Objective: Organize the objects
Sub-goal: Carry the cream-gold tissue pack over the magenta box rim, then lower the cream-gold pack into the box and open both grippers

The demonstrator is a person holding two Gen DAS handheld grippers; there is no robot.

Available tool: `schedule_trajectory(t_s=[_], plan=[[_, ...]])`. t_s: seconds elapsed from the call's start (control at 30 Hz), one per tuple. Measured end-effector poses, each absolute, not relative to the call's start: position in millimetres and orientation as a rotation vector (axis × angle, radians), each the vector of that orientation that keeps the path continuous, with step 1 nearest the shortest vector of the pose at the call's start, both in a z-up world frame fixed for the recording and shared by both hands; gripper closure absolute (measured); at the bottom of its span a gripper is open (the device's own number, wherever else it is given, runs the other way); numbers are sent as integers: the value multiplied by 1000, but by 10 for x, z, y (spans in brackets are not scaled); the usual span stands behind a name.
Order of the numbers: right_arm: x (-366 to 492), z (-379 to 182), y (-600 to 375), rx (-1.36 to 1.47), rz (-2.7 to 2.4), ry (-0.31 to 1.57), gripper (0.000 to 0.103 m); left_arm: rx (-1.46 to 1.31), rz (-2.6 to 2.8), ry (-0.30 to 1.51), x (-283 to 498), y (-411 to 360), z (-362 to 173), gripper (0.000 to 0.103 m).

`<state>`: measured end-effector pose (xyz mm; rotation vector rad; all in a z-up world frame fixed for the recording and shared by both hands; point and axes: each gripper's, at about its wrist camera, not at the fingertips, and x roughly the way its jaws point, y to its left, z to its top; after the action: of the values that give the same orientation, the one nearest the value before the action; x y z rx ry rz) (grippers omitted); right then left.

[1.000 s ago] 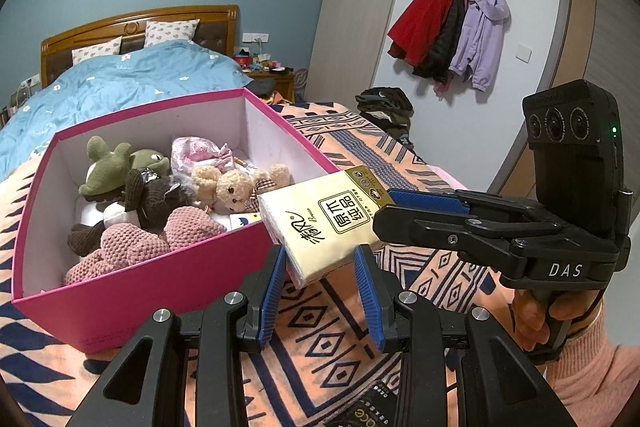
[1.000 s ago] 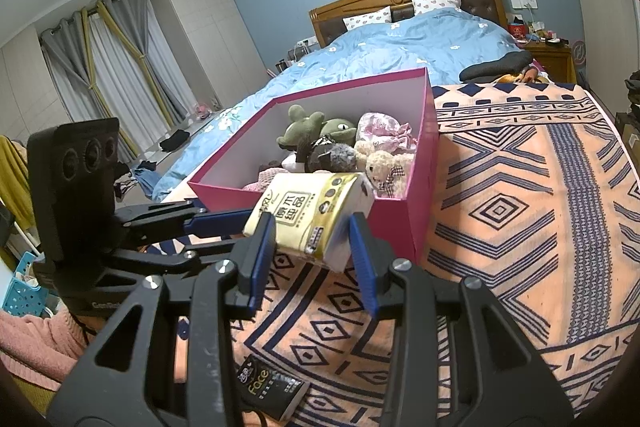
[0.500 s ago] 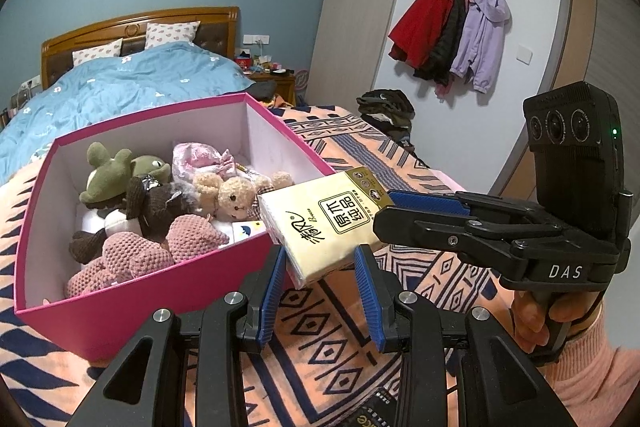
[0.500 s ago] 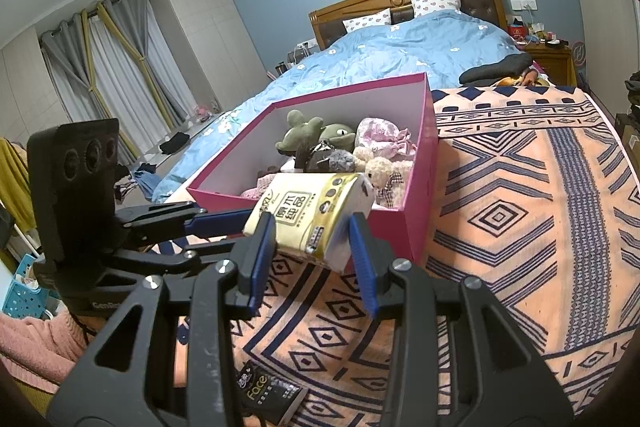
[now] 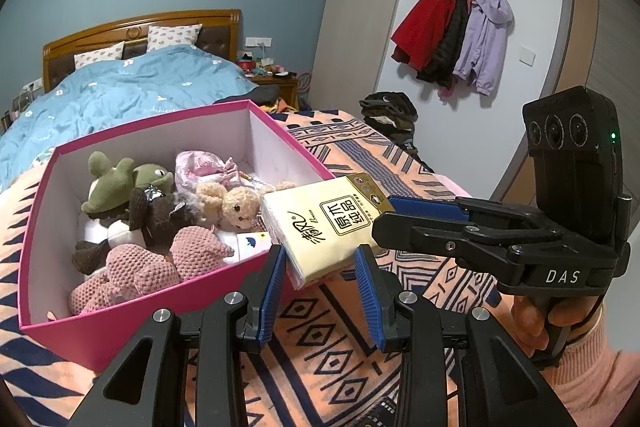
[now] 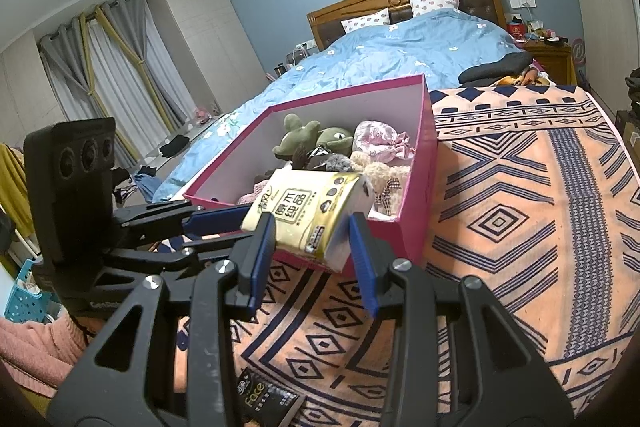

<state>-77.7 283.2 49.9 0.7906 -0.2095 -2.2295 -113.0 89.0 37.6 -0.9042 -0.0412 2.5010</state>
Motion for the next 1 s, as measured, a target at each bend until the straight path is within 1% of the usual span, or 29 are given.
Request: schedule_trajectory(t_s=[1.0], plan=[[-991, 525, 2824, 796, -2238, -230, 62, -915, 2519, -39, -1315, 901, 403, 67]])
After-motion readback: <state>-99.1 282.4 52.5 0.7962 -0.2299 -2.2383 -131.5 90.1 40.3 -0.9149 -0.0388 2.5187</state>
